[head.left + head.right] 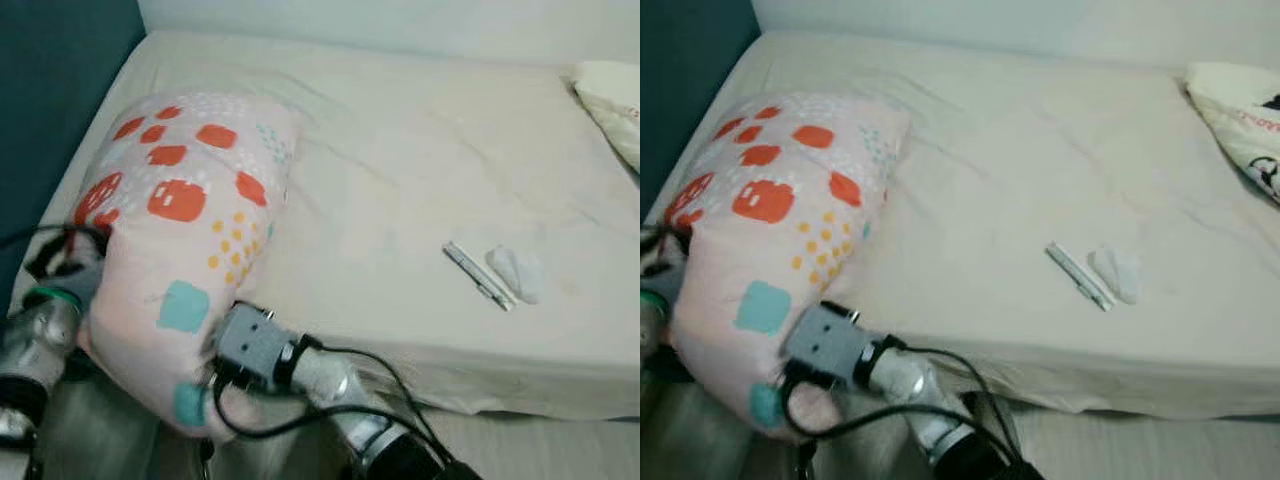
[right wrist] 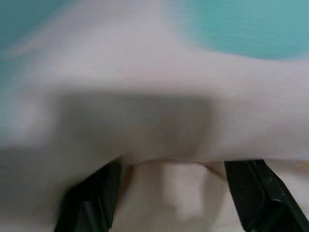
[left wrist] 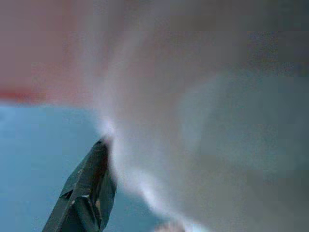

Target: Clean up the room

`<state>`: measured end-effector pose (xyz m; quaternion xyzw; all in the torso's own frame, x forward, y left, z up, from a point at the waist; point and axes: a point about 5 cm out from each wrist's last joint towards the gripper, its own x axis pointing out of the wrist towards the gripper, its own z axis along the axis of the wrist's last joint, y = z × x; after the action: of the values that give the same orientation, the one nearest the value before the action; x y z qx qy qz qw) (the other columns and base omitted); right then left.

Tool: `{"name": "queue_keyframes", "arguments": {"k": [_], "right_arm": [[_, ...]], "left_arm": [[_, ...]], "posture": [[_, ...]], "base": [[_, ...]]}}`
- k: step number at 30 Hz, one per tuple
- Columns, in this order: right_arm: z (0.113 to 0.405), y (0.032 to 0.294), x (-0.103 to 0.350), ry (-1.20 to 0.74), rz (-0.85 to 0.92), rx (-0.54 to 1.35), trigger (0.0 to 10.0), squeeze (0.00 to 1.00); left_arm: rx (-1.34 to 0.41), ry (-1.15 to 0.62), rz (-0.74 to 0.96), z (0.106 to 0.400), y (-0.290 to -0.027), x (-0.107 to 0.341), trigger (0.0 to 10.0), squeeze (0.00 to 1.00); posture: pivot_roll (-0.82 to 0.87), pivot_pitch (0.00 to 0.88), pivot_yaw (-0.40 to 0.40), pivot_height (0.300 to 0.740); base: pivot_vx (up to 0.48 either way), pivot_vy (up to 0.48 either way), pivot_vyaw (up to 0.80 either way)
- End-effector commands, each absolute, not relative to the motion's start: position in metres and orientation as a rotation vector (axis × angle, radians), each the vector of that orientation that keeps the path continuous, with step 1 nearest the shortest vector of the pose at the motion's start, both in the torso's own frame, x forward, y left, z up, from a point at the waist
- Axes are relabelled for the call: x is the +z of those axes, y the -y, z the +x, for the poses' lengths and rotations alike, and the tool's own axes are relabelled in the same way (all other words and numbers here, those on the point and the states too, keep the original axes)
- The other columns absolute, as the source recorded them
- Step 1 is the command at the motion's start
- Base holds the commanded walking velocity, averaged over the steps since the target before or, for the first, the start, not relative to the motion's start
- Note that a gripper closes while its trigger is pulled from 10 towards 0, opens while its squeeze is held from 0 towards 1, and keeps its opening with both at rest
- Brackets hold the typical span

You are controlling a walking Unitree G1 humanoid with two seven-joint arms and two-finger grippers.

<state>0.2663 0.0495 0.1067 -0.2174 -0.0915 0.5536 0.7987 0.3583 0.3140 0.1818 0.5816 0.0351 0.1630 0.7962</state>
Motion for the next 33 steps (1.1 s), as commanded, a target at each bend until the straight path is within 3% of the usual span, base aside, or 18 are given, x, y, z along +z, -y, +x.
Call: {"name": "queue_keyframes", "arguments": {"k": [1,4,6,10,12,15,17,20,24,28,31,33], "right_arm": [[0.252,-0.071,0.104,0.222,-0.484,1.255,10.0,0.0],[0.255,-0.07,0.103,0.218,-0.5,1.23,10.0,0.0],[0.277,-0.059,0.104,0.195,-0.546,1.078,10.0,0.0],[0.296,-0.046,0.109,0.18,-0.567,0.951,10.0,0.0],[0.315,-0.03,0.118,0.173,-0.563,0.81,10.0,0.0],[0.323,-0.022,0.122,0.172,-0.553,0.748,10.0,0.0],[0.335,-0.01,0.133,0.187,-0.505,0.647,10.0,0.0],[0.338,-0.007,0.137,0.197,-0.479,0.635,10.0,0.0],[0.33,-0.014,0.132,0.198,-0.466,0.717,10.0,0.0],[0.302,-0.03,0.113,0.185,-0.438,0.93,10.0,0.0],[0.298,-0.031,0.11,0.18,-0.434,0.952,10.0,0.0],[0.29,-0.028,0.098,0.156,-0.437,0.996,10.0,0.0]], "left_arm": [[0.314,0.041,1.263,0.367,-0.296,0.194,10.0,0.0],[0.313,0.066,1.266,0.37,-0.293,0.199,10.0,0.0],[0.298,0.092,1.259,0.374,-0.286,0.202,10.0,0.0],[0.249,0.066,1.238,0.372,-0.281,0.189,10.0,0.0],[0.131,-0.011,1.189,0.364,-0.272,0.157,10.0,0.0],[0.074,-0.047,1.157,0.358,-0.267,0.14,10.0,0.0],[-0.008,-0.108,1.074,0.34,-0.258,0.107,10.0,0.0],[0.001,-0.143,1.035,0.322,-0.259,0.09,10.0,0.0],[0.129,-0.157,1.039,0.31,-0.275,0.088,10.0,0.0],[0.507,-0.127,1.041,0.284,-0.315,0.105,10.0,0.0],[0.559,-0.124,1.034,0.278,-0.321,0.108,10.0,0.0],[0.678,-0.121,0.947,0.247,-0.328,0.112,10.0,0.0]], "posture": [[0.04,0.203,0.003,0.565],[0.05,0.204,0.002,0.565],[0.05,0.203,0.01,0.565],[0.04,0.203,0.021,0.565],[0.04,0.205,0.025,0.565],[0.04,0.206,0.029,0.565],[0.04,0.206,0.031,0.565],[0.05,0.204,0.031,0.565],[0.07,0.197,0.021,0.565],[0.08,0.192,0.016,0.565],[0.08,0.192,0.016,0.565],[0.1,0.186,0.018,0.565]], "base": [[0.0,0.0,0.0],[0.0,0.0,0.0],[0.0,0.0,0.0],[0.0,0.0,0.0],[0.0,0.0,0.0],[0.0,0.0,0.0],[0.0,0.0,0.0],[0.0,0.0,0.0],[0.0,0.0,0.0],[0.0,0.0,0.0],[0.0,0.0,0.0],[0.0,0.0,0.0]]}}
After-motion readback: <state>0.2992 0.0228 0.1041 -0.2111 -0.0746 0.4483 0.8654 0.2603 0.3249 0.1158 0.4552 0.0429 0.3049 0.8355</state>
